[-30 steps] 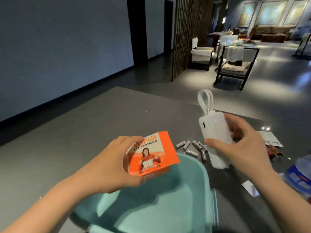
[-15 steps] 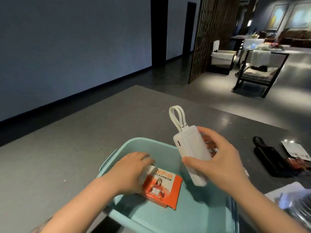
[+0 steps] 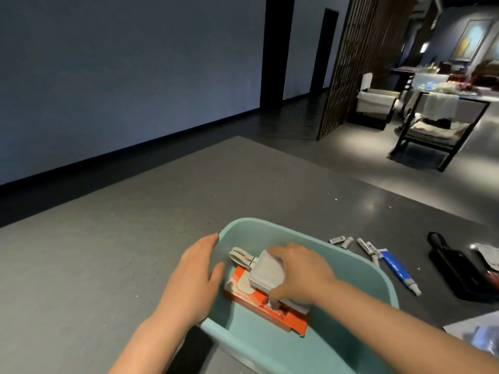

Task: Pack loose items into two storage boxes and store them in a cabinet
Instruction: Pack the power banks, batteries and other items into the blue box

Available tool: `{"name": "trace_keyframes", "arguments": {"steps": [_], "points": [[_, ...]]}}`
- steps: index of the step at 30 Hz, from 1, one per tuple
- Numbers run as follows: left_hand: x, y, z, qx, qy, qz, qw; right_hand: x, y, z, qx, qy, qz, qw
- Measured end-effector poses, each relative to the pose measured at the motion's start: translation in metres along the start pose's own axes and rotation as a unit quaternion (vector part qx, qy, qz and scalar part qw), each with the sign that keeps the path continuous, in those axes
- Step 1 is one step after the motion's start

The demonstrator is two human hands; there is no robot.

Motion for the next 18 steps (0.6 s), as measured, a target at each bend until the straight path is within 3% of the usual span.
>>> {"name": "trace_keyframes", "arguments": {"steps": [12,18], "points": [[-0.001,-0.001,0.002,-0.022,0.019,-0.018,0.999,0.002,0.009,0.025,0.038,-0.035,0.006,0.999],[-0.008,-0.003,0.001,-0.023,0.044,0.014,0.999,-0.003,0.002,0.019,0.044,0.021,0.005,0.999]]}}
Point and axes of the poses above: each hand's wrist, its own y-axis towards the middle knuckle, its own z-axis out of the palm, x = y × z, the point moved 4 cm from there along y, towards the middle knuckle, and after that the axes turned 6 degrees about -y, right-handed, at the moved point
